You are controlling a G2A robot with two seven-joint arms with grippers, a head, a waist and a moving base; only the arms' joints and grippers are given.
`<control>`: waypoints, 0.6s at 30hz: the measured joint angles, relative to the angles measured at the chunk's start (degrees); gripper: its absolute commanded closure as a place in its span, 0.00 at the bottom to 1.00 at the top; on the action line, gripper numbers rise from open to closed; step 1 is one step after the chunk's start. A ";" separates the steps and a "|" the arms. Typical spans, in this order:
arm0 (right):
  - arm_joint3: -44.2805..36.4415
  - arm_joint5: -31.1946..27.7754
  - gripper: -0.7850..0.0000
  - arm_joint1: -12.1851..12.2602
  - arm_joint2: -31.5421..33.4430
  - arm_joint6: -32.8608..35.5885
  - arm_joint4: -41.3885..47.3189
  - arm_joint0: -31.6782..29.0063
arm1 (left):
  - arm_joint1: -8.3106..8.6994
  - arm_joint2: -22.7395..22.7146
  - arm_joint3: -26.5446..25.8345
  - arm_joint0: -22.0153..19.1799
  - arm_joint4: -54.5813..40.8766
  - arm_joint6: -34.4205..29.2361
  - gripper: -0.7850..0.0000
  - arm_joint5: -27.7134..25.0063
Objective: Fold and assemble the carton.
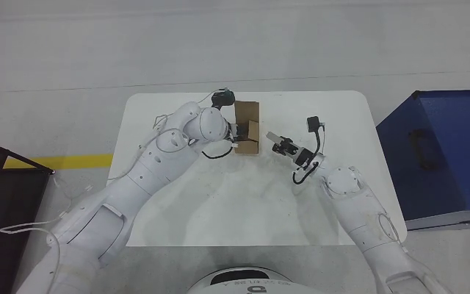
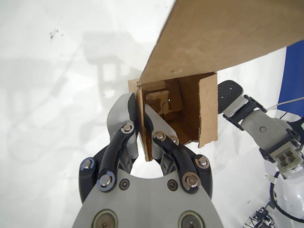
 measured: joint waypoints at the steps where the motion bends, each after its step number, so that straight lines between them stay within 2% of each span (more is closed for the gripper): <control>1: -0.06 -0.58 0.00 0.01 0.01 -0.26 -0.07 -0.12 | 0.12 -0.34 -0.45 0.23 0.26 0.06 0.00 0.14; 7: -0.30 -4.42 0.00 0.08 0.52 -2.98 -0.88 -1.04 | 1.41 -4.46 -3.76 2.54 0.41 0.71 0.00 -0.06; 13: -0.78 -7.69 0.00 0.19 1.11 -5.72 -2.89 -1.99 | 3.99 -12.78 -6.92 5.63 -0.15 -0.59 0.00 -0.27; 16: -1.68 -7.62 0.00 0.25 1.57 -9.55 -7.60 -2.60 | 5.39 -17.79 -7.54 7.22 -0.30 -1.49 0.00 0.11; 18: -3.32 -6.24 0.00 0.13 1.53 -14.51 -13.16 -3.53 | 6.12 -20.47 -7.51 8.06 -0.11 -2.00 0.00 -0.06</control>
